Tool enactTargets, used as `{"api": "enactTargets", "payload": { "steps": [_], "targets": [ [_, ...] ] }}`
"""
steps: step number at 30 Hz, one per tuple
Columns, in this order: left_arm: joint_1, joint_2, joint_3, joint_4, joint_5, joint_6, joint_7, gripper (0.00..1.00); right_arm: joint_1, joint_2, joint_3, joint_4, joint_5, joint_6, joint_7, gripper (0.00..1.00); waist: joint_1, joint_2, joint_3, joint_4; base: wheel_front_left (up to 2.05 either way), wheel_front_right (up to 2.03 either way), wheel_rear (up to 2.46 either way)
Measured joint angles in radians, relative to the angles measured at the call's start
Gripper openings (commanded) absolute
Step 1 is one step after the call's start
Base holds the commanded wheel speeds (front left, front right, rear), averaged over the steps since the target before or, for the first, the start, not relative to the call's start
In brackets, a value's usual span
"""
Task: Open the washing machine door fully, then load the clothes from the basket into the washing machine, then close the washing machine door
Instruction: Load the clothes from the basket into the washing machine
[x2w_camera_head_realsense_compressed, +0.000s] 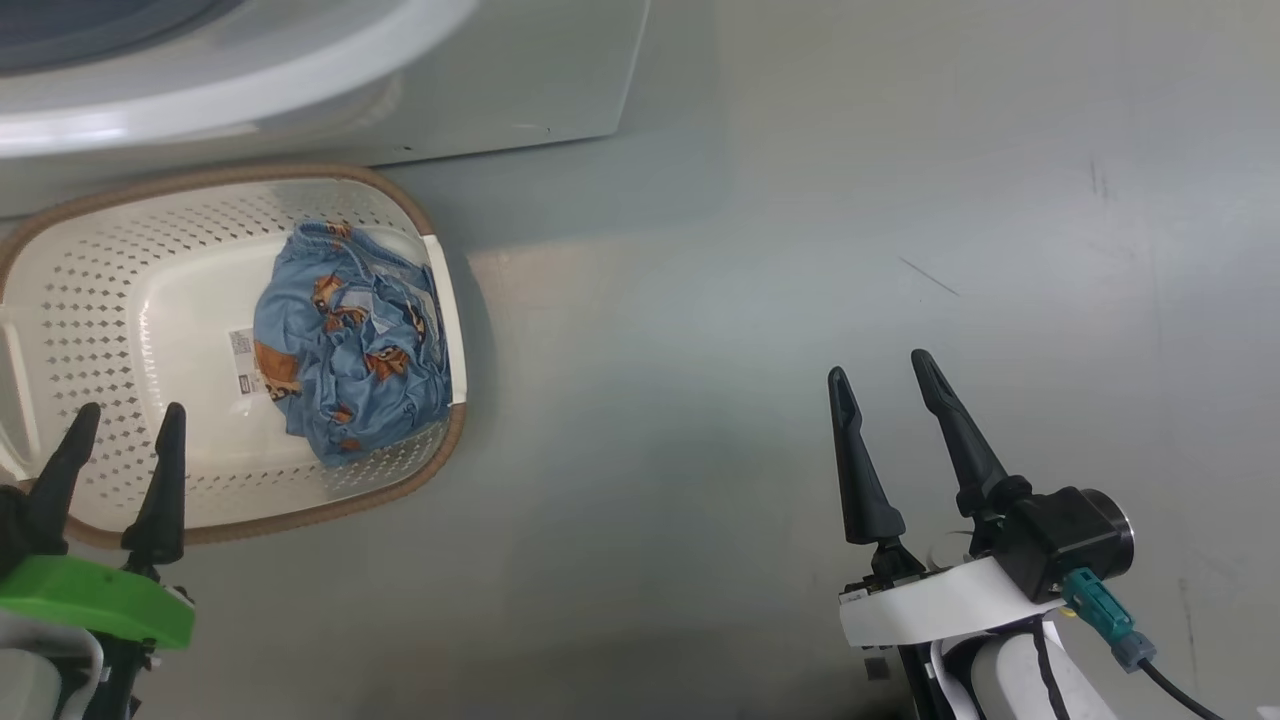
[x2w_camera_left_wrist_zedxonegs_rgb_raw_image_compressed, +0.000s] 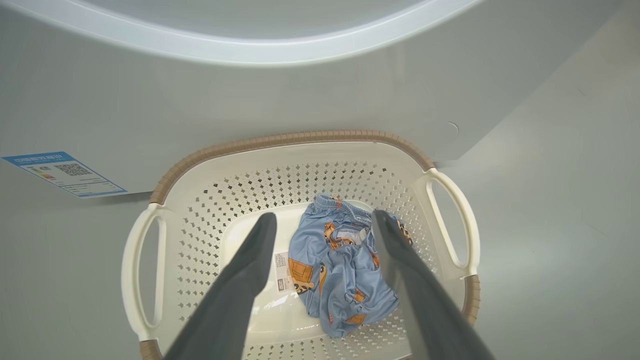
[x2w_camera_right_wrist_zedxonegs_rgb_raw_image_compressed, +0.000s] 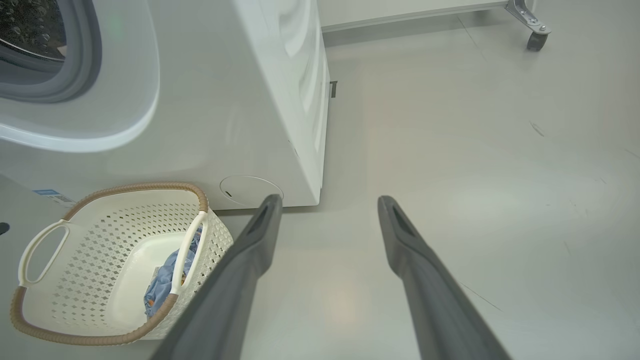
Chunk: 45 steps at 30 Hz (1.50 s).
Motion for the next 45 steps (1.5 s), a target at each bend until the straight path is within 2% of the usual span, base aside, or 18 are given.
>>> {"api": "enactTargets", "payload": {
  "steps": [10, 14, 23, 35, 45],
  "targets": [
    [-0.08, 0.101, -0.077, 0.003, -0.065, 0.0, 0.0, 1.0, -0.049, 0.0, 0.022, -0.032, 0.002, 0.0, 0.0, 1.0, 0.0, 0.0, 0.129, -0.021, 0.0, 0.0, 0.0],
    [-0.111, 0.16, -0.124, 0.007, -0.08, 0.0, 0.0, 1.0, -0.081, 0.0, 0.039, -0.04, 0.012, 0.0, 0.0, 1.0, 0.0, 0.0, 0.186, -0.032, 0.0, 0.0, 0.0],
    [-0.169, 0.246, -0.251, 0.007, -0.168, 0.0, 0.018, 1.0, -0.121, 0.0, 0.058, -0.045, 0.035, 0.0, 0.0, 1.0, -0.0001, 0.0, 0.289, -0.068, 0.0, 0.0, 0.0],
    [-0.244, 0.327, -0.398, -0.018, -0.26, 0.0, 0.046, 1.0, -0.151, 0.0, 0.084, -0.045, 0.053, 0.0, 0.0, 1.0, -0.0001, 0.0, 0.362, -0.107, 0.0, 0.0, 0.0],
    [-0.311, 0.395, -0.458, -0.024, -0.325, 0.0, 0.047, 1.0, -0.153, 0.0, 0.101, -0.044, 0.083, 0.0, 0.0, 1.0, -0.0002, 0.0, 0.393, -0.138, 0.0, 0.0, 0.0]
  ]
}}
